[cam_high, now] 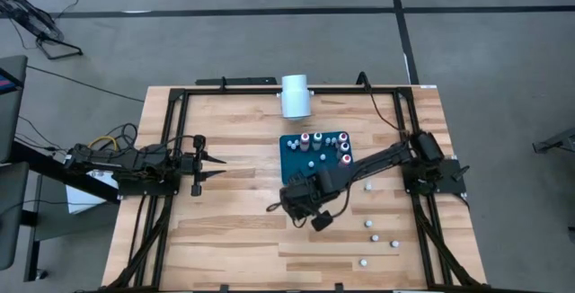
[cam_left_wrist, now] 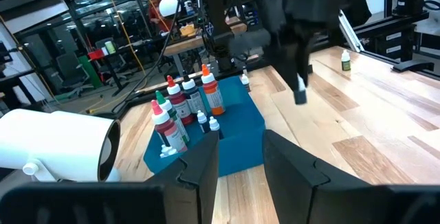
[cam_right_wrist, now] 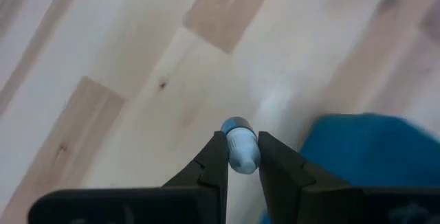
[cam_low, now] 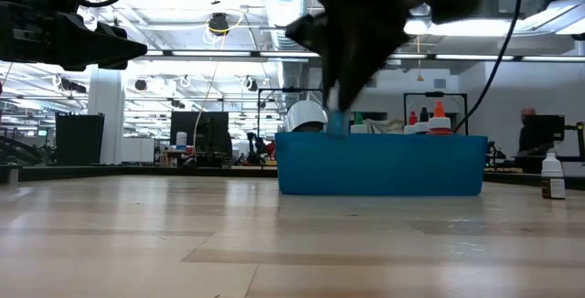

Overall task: Pick & Place food coloring
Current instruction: Put the small blue food coloring bottle into the blue bin

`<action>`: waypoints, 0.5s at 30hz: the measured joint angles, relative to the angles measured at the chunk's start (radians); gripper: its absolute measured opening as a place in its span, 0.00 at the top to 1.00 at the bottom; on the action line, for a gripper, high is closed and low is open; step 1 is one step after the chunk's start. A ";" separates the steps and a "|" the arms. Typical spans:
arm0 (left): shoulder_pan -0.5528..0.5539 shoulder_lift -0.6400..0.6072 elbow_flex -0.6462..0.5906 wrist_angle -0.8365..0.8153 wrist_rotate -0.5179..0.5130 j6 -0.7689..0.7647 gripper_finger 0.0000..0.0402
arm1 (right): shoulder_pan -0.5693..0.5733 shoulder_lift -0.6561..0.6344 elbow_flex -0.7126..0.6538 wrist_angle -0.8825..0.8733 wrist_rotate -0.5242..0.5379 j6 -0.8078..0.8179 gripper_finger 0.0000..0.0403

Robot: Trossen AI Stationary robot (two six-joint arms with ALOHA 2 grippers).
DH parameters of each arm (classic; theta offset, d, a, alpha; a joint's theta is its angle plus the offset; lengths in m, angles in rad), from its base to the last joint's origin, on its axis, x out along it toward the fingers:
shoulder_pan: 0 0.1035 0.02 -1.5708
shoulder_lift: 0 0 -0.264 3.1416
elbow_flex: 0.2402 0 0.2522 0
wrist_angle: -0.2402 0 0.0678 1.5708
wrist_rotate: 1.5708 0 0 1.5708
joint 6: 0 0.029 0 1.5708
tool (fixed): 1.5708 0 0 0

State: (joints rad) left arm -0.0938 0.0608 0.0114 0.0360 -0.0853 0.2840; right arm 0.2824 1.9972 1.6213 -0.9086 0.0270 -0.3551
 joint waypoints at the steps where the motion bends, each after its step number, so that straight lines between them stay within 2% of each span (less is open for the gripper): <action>1: 0.000 0.000 0.000 0.000 0.000 0.000 0.74 | -0.010 0.000 0.026 -0.022 0.000 -0.014 0.86; 8: 0.000 0.000 0.000 0.000 0.000 0.000 0.74 | -0.119 0.000 0.162 -0.121 0.000 -0.121 0.86; 15: 0.000 0.000 0.000 0.000 0.000 0.000 0.74 | -0.253 0.000 0.176 -0.143 0.000 -0.150 0.87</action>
State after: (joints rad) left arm -0.0938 0.0612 0.0113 0.0357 -0.0853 0.2840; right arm 0.0296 1.9972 1.7977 -1.0520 0.0274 -0.5046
